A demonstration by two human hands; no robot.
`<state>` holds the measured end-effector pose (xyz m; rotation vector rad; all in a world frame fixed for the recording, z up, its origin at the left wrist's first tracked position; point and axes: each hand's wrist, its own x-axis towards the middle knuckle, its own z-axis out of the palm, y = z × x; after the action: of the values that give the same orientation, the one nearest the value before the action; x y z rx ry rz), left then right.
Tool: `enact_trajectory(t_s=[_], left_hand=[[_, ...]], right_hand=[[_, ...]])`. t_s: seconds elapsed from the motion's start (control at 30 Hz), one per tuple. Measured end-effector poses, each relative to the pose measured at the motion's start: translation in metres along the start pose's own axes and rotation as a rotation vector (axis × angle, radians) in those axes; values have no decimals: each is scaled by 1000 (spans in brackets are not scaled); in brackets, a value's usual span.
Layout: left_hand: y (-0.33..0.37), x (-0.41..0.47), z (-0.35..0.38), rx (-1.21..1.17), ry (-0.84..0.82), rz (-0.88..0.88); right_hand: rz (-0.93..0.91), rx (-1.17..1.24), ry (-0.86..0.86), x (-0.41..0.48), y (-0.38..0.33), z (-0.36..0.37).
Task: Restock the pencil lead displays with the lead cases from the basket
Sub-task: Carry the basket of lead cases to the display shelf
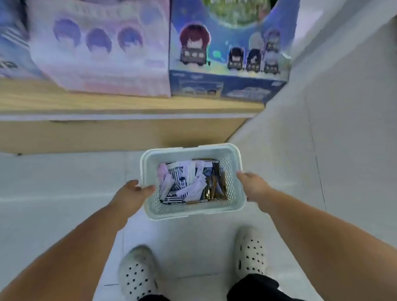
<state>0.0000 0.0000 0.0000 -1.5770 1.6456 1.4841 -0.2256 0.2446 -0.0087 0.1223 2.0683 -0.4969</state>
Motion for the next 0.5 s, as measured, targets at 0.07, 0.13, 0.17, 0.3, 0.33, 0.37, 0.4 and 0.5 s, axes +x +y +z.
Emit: enact_trajectory(t_s=[0.07,0.13,0.17,0.3,0.33,0.37,0.4,0.5], left_hand=[[0,5,6,-87,10,24],[1,0,8,-93,14,17],[0,-2,9,-83,28,16],[9,-41,-7,-47,72,-50],[12,-56,-15,-60,69,-75],[14,-73,-22,-87,74,-83],[17,-94,-32,-113,74,-97],[25,-167,-61,-139,87,-94]], right_hand=[[31,65,41,4,0,4],[55,126,37,-1,-3,5],[59,123,35,-6,-3,4],[98,145,21,-53,-8,-13],[118,165,5,-71,-10,-20],[127,172,-2,-90,-12,-26],[128,173,-8,-113,-15,-34],[115,132,-42,-189,-30,-63]])
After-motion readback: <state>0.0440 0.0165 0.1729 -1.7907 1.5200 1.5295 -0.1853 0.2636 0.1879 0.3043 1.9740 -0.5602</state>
